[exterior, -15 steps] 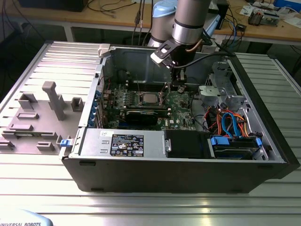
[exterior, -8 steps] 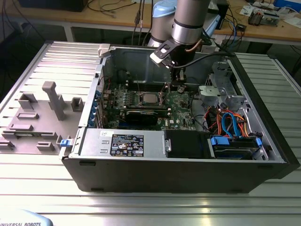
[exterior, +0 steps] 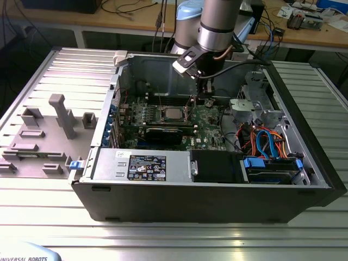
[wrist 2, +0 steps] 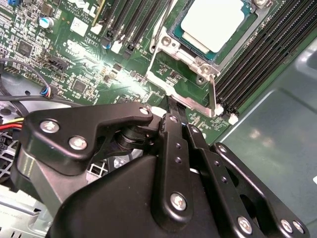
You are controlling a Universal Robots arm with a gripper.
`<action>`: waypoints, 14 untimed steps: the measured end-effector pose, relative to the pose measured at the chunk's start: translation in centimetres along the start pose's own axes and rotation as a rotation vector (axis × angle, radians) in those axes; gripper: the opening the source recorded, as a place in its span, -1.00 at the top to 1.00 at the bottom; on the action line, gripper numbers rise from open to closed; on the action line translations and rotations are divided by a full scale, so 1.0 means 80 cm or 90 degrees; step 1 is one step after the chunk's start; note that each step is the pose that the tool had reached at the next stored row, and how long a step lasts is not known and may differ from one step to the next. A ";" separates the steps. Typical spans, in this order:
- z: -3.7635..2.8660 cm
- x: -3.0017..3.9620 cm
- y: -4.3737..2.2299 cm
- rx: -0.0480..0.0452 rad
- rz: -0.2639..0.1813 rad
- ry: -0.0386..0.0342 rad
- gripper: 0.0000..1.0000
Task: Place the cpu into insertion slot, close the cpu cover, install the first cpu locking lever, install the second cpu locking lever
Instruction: 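Close the cpu cover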
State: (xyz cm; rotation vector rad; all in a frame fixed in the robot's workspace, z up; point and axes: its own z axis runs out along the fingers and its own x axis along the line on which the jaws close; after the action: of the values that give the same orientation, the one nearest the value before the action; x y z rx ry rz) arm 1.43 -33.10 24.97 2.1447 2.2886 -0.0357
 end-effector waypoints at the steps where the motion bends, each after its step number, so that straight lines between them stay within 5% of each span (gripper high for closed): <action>1: 0.0000 0.0000 -0.0002 0.0000 0.000 0.0000 0.79; 14: 0.0001 0.0003 -0.0051 0.0000 0.000 0.0000 0.79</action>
State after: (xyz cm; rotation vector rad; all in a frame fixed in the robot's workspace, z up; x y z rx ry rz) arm 1.02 -33.10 24.97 2.1445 2.2887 -0.0357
